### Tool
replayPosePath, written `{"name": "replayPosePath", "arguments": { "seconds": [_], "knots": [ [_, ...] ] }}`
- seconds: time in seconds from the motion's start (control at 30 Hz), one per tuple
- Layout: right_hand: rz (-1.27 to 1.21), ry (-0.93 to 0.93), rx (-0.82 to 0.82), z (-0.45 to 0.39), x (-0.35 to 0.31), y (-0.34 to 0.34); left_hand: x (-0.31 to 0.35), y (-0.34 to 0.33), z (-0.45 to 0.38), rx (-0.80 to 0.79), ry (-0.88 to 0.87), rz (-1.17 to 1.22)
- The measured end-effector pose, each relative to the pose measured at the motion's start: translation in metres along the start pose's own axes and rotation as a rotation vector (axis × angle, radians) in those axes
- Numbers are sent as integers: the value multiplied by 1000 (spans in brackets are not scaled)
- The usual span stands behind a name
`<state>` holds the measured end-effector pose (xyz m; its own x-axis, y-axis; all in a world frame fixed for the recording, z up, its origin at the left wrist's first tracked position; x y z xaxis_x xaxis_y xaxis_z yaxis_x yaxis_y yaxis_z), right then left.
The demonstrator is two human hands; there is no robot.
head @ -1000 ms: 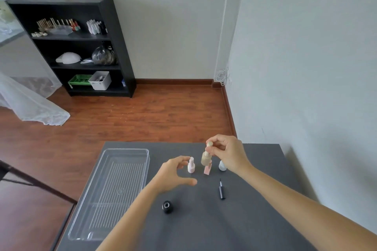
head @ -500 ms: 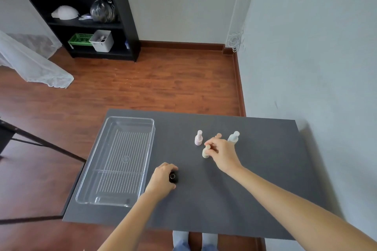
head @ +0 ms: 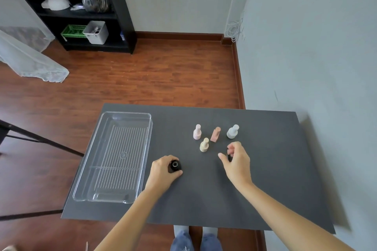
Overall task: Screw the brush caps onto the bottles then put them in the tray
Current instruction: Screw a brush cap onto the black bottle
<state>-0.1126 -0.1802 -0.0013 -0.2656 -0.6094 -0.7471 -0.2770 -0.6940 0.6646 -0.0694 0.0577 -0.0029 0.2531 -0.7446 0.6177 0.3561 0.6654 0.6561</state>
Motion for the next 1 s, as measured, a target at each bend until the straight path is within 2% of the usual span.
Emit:
{"name": "replayPosePath", "arguments": {
  "seconds": [0.13,0.3,0.47,0.6,0.73,0.9,1.0],
  "knots": [
    [248,-175,-133,-1,16,-2,13,-1,0,-1,3,95],
    [431,-171,-214,-5,17,-7,32,2,3,13,-34,161],
    [71,-200,-160,-3,11,16,61,21,11,36,-68,252],
    [-96,-47,-86,-17,-23,63,99,42,14,48,-144,312],
    [-207,106,22,-38,-76,117,143,61,16,30,-229,340],
    [-500,266,120,-59,-146,179,204,88,26,57,-384,392],
    [-583,379,159,-68,-183,212,237,106,36,81,-450,434]
  ]
}}
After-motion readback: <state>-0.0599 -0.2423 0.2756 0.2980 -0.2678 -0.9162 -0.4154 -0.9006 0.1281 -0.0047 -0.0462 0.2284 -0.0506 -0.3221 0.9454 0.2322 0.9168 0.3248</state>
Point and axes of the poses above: each hand's wrist, its own z-axis away from the middle knuckle, its own y-axis out of the back of the hand, x = y × z, the point moved 1 cm from there along -z, towards the middle knuckle, and after that the axes turned 12 degrees about y, right-handed, at the moved point
